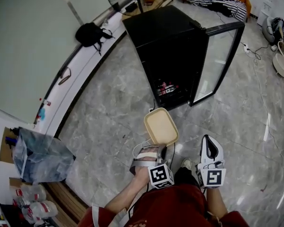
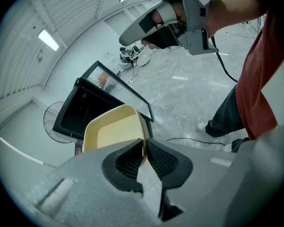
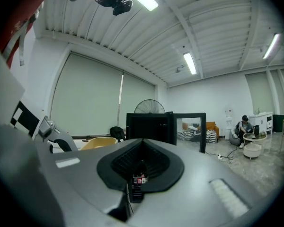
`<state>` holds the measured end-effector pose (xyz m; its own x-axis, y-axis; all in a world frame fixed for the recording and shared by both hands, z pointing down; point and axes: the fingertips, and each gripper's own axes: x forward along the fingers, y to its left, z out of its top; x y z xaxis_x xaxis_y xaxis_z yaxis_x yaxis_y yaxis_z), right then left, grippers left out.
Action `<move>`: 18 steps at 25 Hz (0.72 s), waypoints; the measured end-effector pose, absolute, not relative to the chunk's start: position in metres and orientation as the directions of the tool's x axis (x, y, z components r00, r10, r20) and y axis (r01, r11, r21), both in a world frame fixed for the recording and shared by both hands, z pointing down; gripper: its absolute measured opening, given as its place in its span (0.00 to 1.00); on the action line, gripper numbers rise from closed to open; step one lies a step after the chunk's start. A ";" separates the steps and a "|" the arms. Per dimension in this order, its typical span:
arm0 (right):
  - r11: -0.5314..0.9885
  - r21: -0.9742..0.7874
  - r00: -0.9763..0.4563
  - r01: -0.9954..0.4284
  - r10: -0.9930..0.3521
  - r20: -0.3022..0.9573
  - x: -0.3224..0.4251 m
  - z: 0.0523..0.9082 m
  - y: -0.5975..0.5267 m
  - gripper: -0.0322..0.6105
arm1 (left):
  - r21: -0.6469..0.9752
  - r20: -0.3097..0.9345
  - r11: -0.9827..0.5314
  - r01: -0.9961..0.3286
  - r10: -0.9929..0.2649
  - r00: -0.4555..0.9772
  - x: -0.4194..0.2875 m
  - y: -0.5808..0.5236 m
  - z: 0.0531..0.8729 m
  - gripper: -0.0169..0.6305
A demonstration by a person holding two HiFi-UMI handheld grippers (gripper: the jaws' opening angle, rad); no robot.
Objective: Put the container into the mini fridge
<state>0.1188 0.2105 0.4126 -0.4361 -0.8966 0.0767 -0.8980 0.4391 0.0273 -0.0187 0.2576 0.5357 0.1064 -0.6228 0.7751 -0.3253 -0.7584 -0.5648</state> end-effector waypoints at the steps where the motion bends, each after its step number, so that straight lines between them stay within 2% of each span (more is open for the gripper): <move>1: 0.441 0.025 -0.438 -0.897 -0.895 0.079 0.123 0.414 0.202 0.05 | -0.566 0.776 -0.759 -0.322 -0.622 0.104 -0.014 0.248 0.536 0.09; 18: 0.467 -0.012 -0.468 -0.884 -0.883 0.046 0.199 0.416 0.068 0.05 | -0.561 0.779 -0.749 -0.351 -0.622 0.082 0.064 0.117 0.534 0.09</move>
